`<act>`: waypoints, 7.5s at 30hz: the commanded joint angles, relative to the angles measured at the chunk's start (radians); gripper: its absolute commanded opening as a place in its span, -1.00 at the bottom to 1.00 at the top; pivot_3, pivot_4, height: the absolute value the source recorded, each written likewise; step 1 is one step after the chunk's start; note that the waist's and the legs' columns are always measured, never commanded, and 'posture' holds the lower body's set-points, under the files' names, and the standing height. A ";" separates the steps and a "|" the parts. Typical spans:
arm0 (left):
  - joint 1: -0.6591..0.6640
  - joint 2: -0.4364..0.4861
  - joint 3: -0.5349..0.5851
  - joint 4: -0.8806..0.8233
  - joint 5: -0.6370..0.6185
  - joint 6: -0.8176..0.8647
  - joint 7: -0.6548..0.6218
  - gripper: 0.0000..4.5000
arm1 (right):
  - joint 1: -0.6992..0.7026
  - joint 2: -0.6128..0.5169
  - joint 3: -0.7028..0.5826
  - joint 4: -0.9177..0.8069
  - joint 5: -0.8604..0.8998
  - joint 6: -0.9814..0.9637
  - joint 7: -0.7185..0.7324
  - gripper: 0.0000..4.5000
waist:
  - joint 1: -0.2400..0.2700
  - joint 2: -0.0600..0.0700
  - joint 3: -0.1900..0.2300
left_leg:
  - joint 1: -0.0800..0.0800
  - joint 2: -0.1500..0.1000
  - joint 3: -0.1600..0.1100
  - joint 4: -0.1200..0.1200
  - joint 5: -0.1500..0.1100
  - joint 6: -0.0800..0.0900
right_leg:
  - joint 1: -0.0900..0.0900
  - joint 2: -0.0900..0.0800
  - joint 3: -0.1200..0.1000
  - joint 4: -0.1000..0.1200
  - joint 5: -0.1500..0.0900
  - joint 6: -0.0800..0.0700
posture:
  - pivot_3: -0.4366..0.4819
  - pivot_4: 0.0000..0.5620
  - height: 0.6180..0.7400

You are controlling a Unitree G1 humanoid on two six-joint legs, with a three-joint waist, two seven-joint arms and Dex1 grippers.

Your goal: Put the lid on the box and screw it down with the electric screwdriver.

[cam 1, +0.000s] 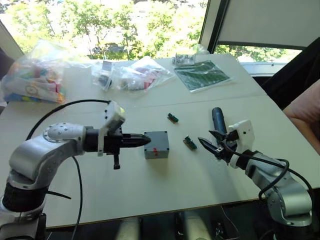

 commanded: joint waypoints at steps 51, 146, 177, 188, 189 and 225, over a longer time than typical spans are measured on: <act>0.082 -0.005 -0.057 0.070 0.168 -0.179 0.052 -1.00 | -0.086 -0.002 0.118 0.108 -0.008 -0.116 -0.049 -0.99 | 0.003 0.000 0.000 | -0.001 0.002 -0.001 0.000 0.000 0.000 | -0.002 0.002 0.000 -0.001 -0.001 0.001 | -0.05 -0.47 1.00; 0.001 -0.008 0.045 0.007 -0.020 -0.100 0.093 -1.00 | -0.797 -0.371 0.110 0.467 0.119 0.442 0.133 0.99 | 0.008 0.004 0.005 | -0.004 0.010 0.000 0.000 0.000 0.000 | -0.008 0.013 0.004 0.002 0.001 -0.013 | -0.05 -0.47 1.00; 0.169 -0.177 -0.065 -0.132 0.091 -0.187 0.298 -1.00 | -1.186 -0.281 0.863 1.339 -0.083 0.446 0.620 0.99 | -0.025 0.006 0.007 | -0.003 0.009 0.007 0.000 -0.002 0.003 | -0.011 0.017 0.018 0.003 0.005 -0.014 | -0.05 -0.47 1.00; 0.229 -0.163 -0.047 -0.134 0.107 -0.199 0.348 -1.00 | -1.159 -0.203 0.879 1.513 -0.270 0.268 0.722 -0.17 | -0.027 0.001 0.004 | 0.000 0.009 0.007 0.000 -0.001 0.002 | -0.009 0.018 0.019 0.005 0.005 -0.013 | -0.05 -0.47 1.00; 0.231 -0.158 -0.042 -0.128 0.109 -0.203 0.345 -1.00 | -1.154 -0.201 0.857 1.525 -0.277 0.260 0.713 -0.17 | -0.027 0.001 0.003 | 0.000 0.009 0.007 0.000 -0.001 0.002 | -0.009 0.018 0.019 0.005 0.005 -0.013 | -0.05 -0.47 1.00; 0.111 -0.132 0.029 0.168 0.059 -0.145 0.270 -1.00 | -0.382 0.386 0.164 0.218 0.123 -0.437 -0.128 -0.17 | -0.027 0.009 0.008 | -0.002 0.015 0.008 -0.002 0.000 0.001 | -0.013 0.029 0.027 0.002 0.011 -0.011 | -0.05 -0.47 1.00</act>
